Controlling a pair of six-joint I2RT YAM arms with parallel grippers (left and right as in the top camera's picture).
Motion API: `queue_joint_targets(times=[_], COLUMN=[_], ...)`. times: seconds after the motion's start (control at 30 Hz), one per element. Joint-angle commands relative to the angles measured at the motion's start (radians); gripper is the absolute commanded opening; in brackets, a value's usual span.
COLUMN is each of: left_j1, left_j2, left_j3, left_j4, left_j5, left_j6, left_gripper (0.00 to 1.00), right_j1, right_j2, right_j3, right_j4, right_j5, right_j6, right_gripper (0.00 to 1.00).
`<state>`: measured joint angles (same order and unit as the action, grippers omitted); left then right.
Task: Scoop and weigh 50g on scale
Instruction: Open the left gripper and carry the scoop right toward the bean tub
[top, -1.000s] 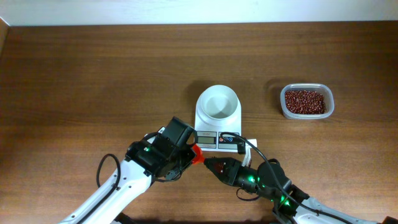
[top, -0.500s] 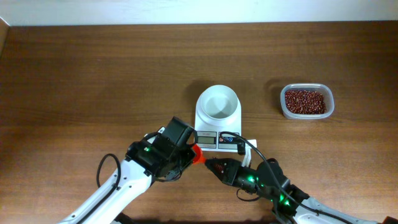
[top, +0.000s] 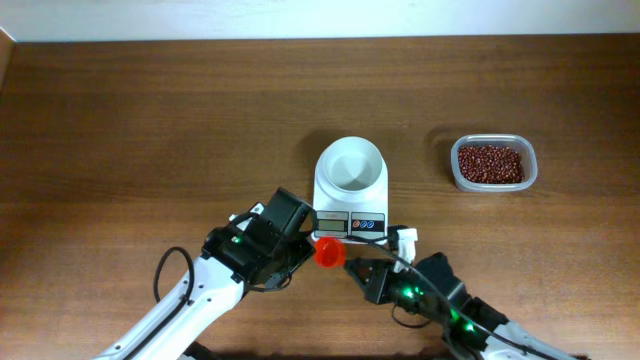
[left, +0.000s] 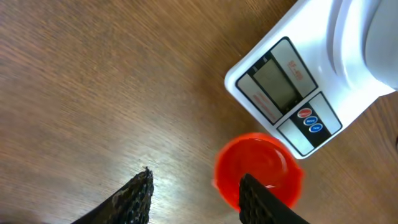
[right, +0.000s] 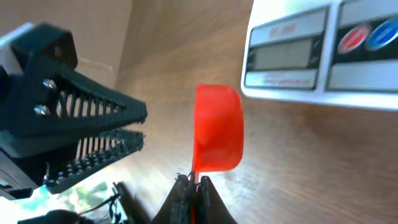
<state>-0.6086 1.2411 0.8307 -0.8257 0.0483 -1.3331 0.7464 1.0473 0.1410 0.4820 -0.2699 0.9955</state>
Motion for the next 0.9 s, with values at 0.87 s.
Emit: queue_joint_targets(times=[0.87], left_j1=[-0.004], left_j2=[0.006], left_j3=[0.016], left_j4=[0.051], left_j5=[-0.023], left_j6=[-0.002], left_gripper=[0.5], right_j1=[-0.186], right_j2=[-0.61], right_j3=[0.663], right_j4=[-1.368], right_j5=[0.544], right_j6=[-0.312], right_gripper=[0.04])
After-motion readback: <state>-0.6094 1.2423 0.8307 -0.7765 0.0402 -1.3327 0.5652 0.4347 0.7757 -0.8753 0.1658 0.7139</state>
